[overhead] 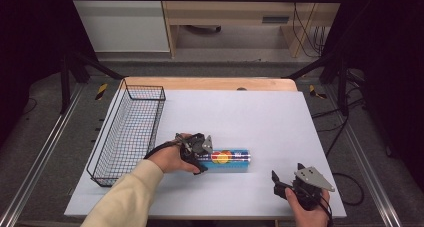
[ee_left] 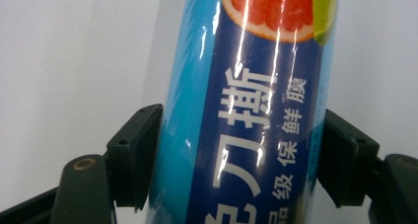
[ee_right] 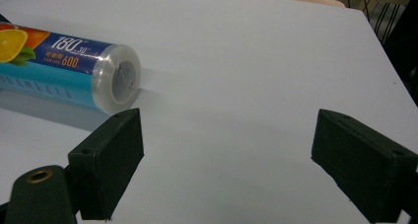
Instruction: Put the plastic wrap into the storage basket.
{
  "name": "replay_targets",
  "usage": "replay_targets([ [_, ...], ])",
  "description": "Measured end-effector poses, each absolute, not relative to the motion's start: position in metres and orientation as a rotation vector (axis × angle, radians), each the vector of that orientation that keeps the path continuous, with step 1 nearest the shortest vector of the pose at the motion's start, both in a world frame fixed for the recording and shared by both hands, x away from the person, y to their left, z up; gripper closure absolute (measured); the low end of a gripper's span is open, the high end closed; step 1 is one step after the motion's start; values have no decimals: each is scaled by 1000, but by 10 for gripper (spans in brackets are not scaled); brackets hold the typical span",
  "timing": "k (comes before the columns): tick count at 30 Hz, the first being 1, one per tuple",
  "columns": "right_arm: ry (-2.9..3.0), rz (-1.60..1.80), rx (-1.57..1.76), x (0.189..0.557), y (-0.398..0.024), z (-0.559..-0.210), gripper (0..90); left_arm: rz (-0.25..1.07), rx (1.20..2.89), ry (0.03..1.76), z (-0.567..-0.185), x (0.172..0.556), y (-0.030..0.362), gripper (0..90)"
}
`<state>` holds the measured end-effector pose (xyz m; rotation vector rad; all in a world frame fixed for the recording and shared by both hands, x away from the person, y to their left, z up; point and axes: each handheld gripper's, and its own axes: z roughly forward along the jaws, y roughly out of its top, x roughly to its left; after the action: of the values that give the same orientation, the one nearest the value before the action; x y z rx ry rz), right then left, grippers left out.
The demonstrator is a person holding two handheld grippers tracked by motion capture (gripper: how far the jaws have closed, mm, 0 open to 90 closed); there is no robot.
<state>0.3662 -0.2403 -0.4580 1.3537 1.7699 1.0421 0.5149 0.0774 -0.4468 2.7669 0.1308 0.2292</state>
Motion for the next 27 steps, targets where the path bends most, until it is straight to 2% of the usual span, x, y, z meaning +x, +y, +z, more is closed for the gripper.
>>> replay_targets([
  [27,1789,1040,1351,367,-240,-459,148,239,2819,98,-445,513,72,292],
])
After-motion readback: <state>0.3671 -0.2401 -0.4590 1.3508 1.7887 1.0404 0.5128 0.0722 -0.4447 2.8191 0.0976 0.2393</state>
